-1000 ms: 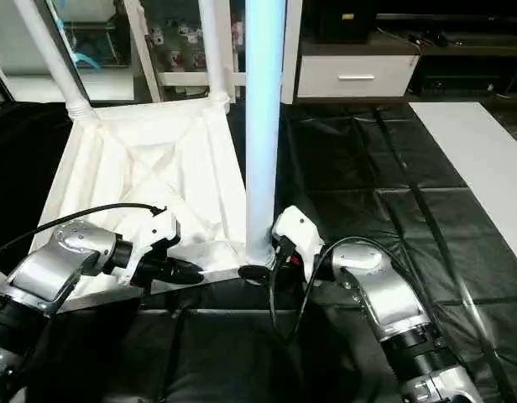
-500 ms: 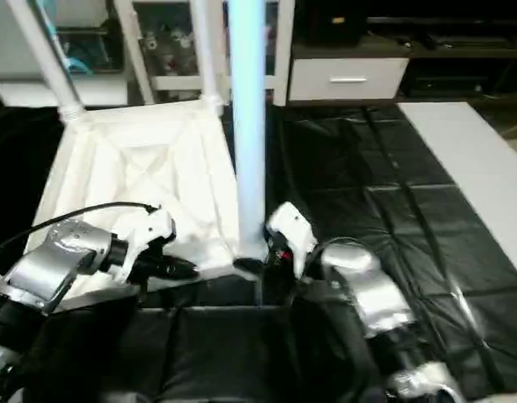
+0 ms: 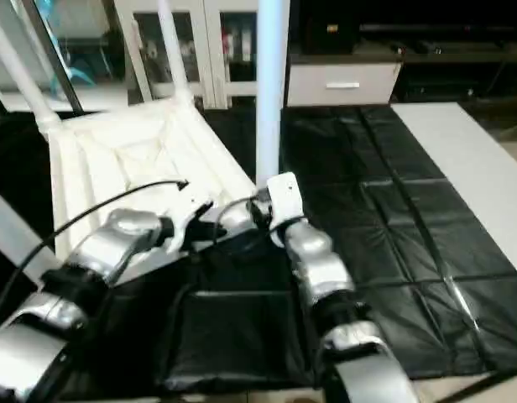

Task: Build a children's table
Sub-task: Rotate leg to tighten

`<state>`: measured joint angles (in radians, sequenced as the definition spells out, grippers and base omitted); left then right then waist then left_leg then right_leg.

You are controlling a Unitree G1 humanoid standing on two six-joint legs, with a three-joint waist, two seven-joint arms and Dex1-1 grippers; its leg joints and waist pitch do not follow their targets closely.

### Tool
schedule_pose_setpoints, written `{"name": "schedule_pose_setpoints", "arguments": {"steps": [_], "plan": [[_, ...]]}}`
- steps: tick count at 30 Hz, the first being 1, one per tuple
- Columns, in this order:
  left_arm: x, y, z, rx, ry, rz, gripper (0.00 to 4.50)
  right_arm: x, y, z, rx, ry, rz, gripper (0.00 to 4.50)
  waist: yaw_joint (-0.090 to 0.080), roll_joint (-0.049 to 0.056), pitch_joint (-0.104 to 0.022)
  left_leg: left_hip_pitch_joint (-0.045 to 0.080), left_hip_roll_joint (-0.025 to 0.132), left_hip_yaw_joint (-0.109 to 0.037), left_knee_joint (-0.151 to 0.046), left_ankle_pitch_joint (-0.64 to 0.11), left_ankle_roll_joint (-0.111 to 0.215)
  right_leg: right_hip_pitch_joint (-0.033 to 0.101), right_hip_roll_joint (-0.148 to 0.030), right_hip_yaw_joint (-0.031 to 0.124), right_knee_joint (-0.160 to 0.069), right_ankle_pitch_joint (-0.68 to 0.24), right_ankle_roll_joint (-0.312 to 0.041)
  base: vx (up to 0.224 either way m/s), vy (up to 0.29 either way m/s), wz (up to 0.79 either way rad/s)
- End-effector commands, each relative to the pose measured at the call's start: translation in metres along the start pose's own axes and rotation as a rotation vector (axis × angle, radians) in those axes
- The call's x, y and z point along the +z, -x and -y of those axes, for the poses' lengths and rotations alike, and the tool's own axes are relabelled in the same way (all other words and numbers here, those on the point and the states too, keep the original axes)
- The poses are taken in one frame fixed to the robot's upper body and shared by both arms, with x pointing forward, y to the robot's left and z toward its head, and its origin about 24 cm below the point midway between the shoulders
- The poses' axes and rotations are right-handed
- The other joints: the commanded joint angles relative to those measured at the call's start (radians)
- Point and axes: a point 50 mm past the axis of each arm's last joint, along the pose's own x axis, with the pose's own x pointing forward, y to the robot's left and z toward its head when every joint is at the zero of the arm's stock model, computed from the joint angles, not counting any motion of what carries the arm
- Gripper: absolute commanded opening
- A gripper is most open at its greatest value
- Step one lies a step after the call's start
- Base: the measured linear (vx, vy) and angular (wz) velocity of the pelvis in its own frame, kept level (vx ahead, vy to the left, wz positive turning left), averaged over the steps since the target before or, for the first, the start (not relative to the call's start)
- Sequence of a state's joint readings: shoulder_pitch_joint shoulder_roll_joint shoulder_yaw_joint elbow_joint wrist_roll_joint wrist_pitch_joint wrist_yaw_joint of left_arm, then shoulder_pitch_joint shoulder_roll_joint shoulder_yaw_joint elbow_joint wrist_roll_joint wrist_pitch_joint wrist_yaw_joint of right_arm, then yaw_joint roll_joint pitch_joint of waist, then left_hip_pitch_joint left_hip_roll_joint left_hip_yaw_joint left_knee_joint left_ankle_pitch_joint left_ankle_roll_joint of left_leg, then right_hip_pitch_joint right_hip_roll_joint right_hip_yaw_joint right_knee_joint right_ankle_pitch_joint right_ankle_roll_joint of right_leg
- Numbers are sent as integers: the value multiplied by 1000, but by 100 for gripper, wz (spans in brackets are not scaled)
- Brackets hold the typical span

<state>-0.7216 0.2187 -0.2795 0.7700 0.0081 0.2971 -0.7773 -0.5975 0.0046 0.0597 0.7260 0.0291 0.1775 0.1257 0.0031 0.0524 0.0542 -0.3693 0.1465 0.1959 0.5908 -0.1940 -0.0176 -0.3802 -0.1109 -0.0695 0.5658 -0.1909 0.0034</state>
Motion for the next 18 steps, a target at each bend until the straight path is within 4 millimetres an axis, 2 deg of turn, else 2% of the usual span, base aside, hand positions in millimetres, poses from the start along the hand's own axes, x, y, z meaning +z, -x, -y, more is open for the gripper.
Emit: {"name": "schedule_pose_setpoints", "arguments": {"steps": [1,3,6,7,8,10,11,12,13,14,15,16,17,18], "plan": [[13,5,-24,297,9,26,0,-1,-5,-58,150,-8,10,270,-17,-5,-42,51,70,-62,-97,-655,-79,-11,-47,14,-103,-613,-74,0,0,0],[14,4,-24,294,8,31,0,-1,-6,-63,155,-15,15,270,-19,-3,-43,51,69,-64,-102,-679,-84,-9,-46,9,-105,-608,-68,0,0,0],[10,5,-24,253,1,27,0,4,-5,-72,252,15,61,270,-22,-1,-41,49,69,-65,-111,-725,-89,-6,-44,4,-105,-602,-61,0,0,0],[6,6,-23,218,-2,19,0,9,-3,-72,302,12,104,270,-21,-2,-45,50,70,-63,-113,-720,-86,-3,-47,6,-104,-585,-66,0,0,0],[5,6,-22,203,-4,17,0,11,-2,-71,313,10,122,305,-20,-4,-45,48,70,-62,-113,-710,-81,-2,-50,8,-105,-583,-67,0,0,0],[1,7,-19,151,-19,11,0,14,1,-65,347,29,136,340,-15,-11,-44,48,63,-58,-101,-642,-49,-8,-62,16,-120,-624,-66,0,0,0],[1,7,-18,145,-21,10,0,14,2,-65,351,32,138,340,-15,-12,-42,44,63,-58,-100,-631,-42,-7,-64,16,-123,-640,-60,0,0,0],[1,7,-18,145,-21,10,0,14,2,-65,351,32,138,348,-25,-13,-44,23,67,-67,-107,-604,-37,10,-67,14,-112,-636,-59,13,-1,-19],[-2,8,-16,107,-24,0,0,15,5,-59,364,45,144,375,-38,-7,-49,-15,72,-81,-120,-556,-44,43,-69,11,-90,-570,-62,-27,12,-37],[-6,10,-12,56,-31,-12,0,16,9,-51,390,59,144,382,-45,-2,-49,-26,75,-87,-128,-558,-49,46,-65,8,-80,-536,-67,-27,12,-37],[-9,11,-9,8,-39,-19,0,15,12,-44,418,80,139,382,-50,7,-53,-16,79,-91,-125,-579,-61,35,-64,8,-80,-452,-98,-11,11,-25],[-11,13,-7,-23,-45,-23,0,15,15,-40,438,95,134,387,-51,3,-56,-1,81,-87,-119,-583,-65,21,-62,14,-79,-346,-147,53,-11,-1],[-13,15,-5,-57,-50,-28,0,13,20,-33,463,130,121,405,-46,-7,-56,6,77,-72,-112,-560,-51,13,-63,21,-79,-300,-186,53,-11,-1],[-14,18,-2,-103,-59,-31,0,12,25,-27,500,154,107,405,-38,-8,-54,15,76,-66,-108,-548,-40,10,-63,24,-83,-304,-198,0,0,0]]}}
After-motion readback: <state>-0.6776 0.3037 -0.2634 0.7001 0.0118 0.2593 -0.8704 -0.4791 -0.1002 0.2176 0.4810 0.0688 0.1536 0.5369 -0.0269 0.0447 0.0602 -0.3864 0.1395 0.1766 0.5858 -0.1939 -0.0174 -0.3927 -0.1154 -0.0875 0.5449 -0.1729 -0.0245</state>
